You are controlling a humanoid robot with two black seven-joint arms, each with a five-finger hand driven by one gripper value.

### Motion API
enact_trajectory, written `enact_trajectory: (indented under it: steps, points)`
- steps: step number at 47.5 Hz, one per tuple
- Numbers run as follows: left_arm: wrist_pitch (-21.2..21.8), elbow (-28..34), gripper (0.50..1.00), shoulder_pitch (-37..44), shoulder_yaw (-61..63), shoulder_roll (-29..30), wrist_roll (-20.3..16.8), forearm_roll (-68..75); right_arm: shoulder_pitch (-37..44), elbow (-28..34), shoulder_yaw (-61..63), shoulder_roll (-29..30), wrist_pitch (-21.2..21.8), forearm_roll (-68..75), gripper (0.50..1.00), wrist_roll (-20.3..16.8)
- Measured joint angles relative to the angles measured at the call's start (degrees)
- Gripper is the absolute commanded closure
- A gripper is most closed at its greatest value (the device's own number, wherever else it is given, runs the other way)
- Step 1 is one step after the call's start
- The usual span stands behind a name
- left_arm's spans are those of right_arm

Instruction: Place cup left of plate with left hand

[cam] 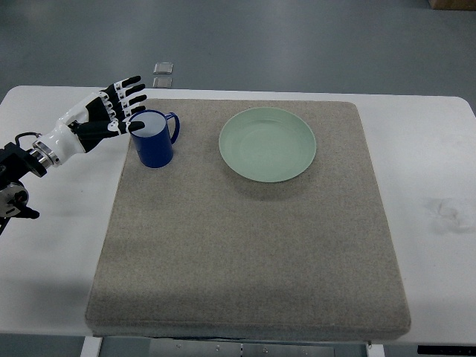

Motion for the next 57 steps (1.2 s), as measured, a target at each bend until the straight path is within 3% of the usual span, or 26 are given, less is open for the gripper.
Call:
enact_trajectory:
  steps: [14, 28, 30, 39, 47, 51, 57]
  points:
    - [0.3, 1.2, 0.504, -4.5, -0.1, 2.5, 0.0, -8.9, 0.0, 0.0, 0.0, 0.0, 0.0, 0.0, 0.568, 0.0]
    - [-0.8, 7.5, 0.504, -10.1, 0.3, 4.9, 1.8, -15.2, 0.0, 0.0, 0.0, 0.0, 0.0, 0.0, 0.568, 0.0]
    - [-1.3, 8.4, 0.504, -10.6, 0.5, 5.1, 3.4, -16.9, 0.0, 0.0, 0.0, 0.0, 0.0, 0.0, 0.568, 0.0]
    - [-2.1, 9.6, 0.501, -10.8, 0.1, 5.8, 16.9, -27.7, 0.0, 0.0, 0.0, 0.0, 0.0, 0.0, 0.568, 0.0]
    - [-3.3, 9.6, 0.501, -10.5, 0.1, 7.7, 25.0, -37.3, 0.0, 0.0, 0.0, 0.0, 0.0, 0.0, 0.568, 0.0]
    - [-3.4, 9.9, 0.504, -10.3, 0.2, 7.8, 28.4, -40.8, 0.0, 0.0, 0.0, 0.0, 0.0, 0.0, 0.568, 0.0]
    - [-3.4, 12.8, 0.501, -10.6, 0.5, 7.5, 30.1, -42.2, 0.0, 0.0, 0.0, 0.0, 0.0, 0.0, 0.568, 0.0]
